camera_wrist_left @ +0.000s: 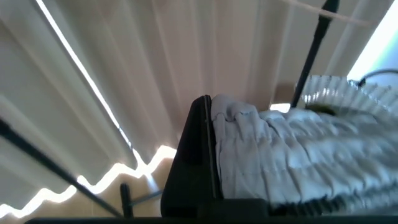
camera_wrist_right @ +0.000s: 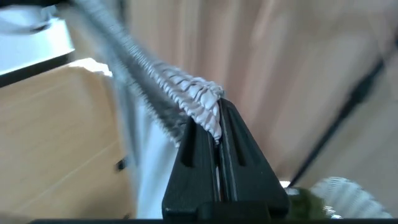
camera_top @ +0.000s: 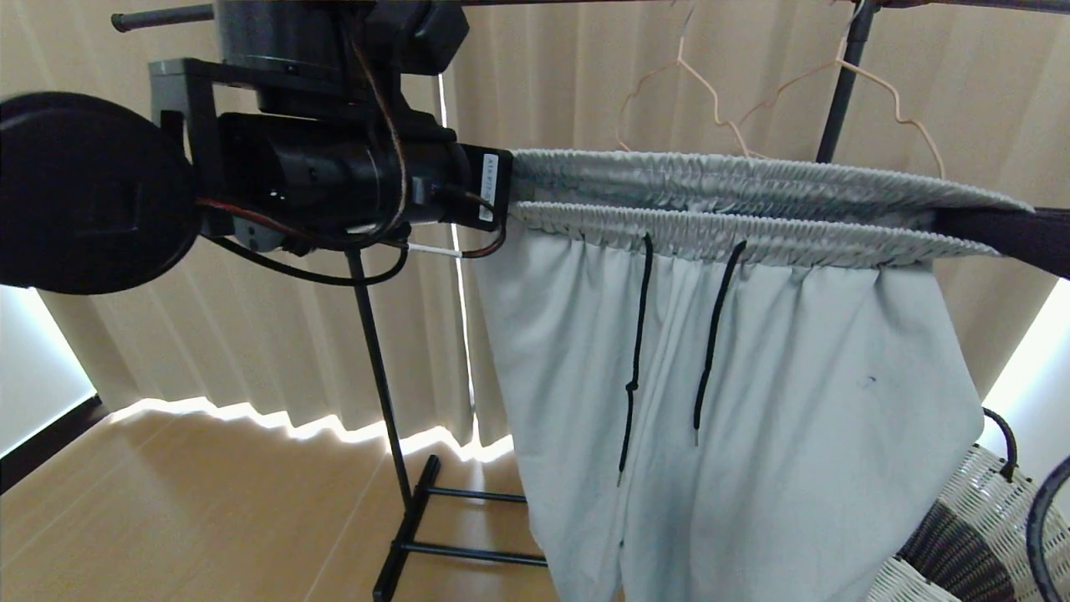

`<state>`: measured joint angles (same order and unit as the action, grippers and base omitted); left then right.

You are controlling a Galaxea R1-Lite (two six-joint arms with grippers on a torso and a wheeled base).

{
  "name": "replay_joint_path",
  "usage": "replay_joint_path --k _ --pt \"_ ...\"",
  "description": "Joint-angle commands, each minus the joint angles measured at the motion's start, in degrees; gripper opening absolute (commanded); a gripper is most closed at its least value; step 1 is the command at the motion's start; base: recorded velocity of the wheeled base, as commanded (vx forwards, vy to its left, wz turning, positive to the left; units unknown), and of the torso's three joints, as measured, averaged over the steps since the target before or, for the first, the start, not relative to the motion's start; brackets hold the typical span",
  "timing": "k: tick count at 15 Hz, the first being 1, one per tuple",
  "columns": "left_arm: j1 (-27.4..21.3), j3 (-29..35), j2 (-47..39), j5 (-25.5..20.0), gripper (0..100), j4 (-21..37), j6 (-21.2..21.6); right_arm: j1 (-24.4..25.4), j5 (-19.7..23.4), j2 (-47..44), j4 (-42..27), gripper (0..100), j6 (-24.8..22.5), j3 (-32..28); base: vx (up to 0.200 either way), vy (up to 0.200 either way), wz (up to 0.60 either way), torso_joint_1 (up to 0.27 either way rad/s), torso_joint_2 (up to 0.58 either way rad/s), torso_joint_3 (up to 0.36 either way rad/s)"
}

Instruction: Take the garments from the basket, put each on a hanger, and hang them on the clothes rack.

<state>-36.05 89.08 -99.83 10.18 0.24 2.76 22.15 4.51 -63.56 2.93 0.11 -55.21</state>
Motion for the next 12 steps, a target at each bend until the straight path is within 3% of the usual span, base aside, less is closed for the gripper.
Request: replay_joint_path --k 1,4,9,12 --pt "-0.1 -3.5 6.1 -0.3 0 1.4 0.1 -0.8 -3.0 -6.3 4.9 0 0.0 -0.4 0.0 0.0 0.0 0.0 0.0 0.0" --pt "-0.3 -7.7 12.2 -2.3 0 3.2 0.1 -0.8 -4.2 -12.2 12.9 0 0.1 -2.4 0.0 0.0 0.0 0.0 0.0 0.0" --pt "-0.7 -16.2 23.0 -17.3 0 3.3 3.1 -0.8 -3.6 -19.2 22.9 0 2.2 -6.6 0.0 0.0 0.0 0.0 0.0 0.0" --pt "-3.2 -16.3 24.6 -19.8 0 3.3 3.3 -0.8 -3.7 -21.6 24.1 0 2.4 -9.0 0.0 0.0 0.0 0.0 0.0 0.0"
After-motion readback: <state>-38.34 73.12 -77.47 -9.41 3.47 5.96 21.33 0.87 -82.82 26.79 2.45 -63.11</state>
